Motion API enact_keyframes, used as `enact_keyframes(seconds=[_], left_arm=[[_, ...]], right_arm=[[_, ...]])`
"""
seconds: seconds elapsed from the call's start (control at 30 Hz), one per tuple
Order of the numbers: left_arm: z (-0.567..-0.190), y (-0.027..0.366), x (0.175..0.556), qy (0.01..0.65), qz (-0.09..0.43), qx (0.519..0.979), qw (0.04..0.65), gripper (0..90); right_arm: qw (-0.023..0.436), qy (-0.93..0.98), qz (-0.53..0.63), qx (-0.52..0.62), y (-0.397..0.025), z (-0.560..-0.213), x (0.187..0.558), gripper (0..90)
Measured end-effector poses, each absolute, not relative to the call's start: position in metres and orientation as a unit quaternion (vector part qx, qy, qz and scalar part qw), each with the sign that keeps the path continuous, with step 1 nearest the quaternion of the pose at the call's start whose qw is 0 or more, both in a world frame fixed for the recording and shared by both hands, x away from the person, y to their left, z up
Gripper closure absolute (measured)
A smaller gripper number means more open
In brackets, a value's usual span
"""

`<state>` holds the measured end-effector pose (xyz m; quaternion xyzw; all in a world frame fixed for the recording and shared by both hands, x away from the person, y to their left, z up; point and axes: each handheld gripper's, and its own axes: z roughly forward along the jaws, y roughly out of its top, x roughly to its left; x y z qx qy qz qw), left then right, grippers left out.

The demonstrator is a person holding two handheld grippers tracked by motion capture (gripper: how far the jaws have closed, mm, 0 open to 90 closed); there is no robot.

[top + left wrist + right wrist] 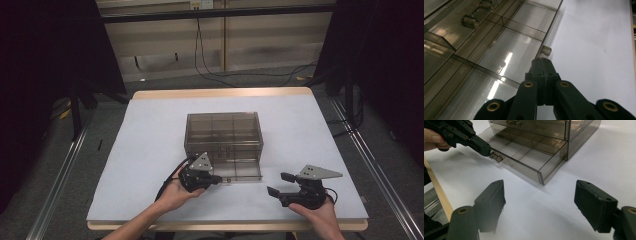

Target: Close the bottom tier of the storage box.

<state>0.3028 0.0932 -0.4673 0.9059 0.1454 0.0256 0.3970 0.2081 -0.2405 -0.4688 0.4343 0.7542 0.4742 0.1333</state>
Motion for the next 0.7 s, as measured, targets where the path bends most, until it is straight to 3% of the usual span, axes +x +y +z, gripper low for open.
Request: enact_keyframes(seconds=[0.7], left_arm=[[-0.4694,0.0943,0.3122,0.159,0.031,0.902,0.400,90.0]], right_arm=[[0.131,0.754,0.472,0.437,-0.2402,-0.4689,0.2087,24.6]])
